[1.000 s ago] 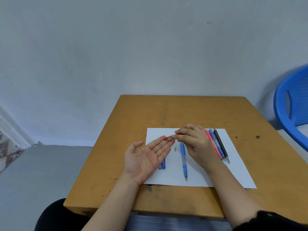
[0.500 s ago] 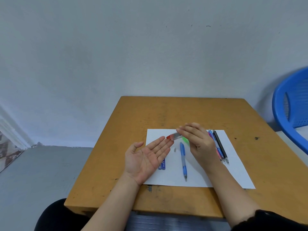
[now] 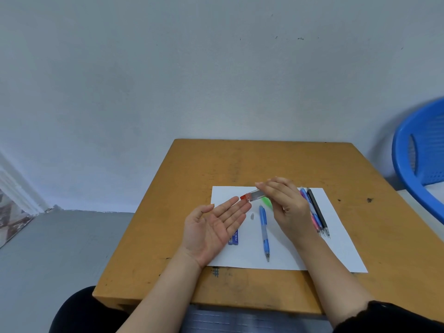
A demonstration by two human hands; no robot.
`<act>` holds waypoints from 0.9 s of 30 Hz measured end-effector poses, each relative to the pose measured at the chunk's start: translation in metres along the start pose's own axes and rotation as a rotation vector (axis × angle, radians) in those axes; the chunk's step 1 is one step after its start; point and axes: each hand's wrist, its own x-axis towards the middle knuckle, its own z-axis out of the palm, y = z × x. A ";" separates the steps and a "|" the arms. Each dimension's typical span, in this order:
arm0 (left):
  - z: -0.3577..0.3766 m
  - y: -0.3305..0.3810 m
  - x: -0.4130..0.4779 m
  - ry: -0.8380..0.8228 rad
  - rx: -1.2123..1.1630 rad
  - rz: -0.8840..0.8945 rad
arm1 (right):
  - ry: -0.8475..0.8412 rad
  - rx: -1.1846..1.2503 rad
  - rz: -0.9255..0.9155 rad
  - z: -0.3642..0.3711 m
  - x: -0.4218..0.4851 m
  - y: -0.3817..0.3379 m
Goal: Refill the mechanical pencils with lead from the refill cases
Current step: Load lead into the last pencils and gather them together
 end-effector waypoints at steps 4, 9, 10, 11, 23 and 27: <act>0.008 -0.008 0.000 0.189 0.283 0.125 | 0.016 0.036 0.019 0.001 0.001 -0.002; 0.008 -0.012 0.001 0.307 0.442 0.210 | -0.011 0.034 0.022 0.003 0.001 -0.007; 0.007 -0.012 0.001 0.325 0.456 0.223 | -0.016 0.034 0.021 0.003 0.001 -0.007; 0.006 -0.012 0.001 0.336 0.461 0.238 | -0.021 0.037 0.021 0.003 0.001 -0.007; 0.005 -0.012 0.001 0.354 0.442 0.273 | -0.021 0.102 0.039 0.000 0.001 -0.009; 0.005 -0.012 0.001 0.303 0.454 0.253 | -0.004 0.121 0.087 0.002 0.001 -0.006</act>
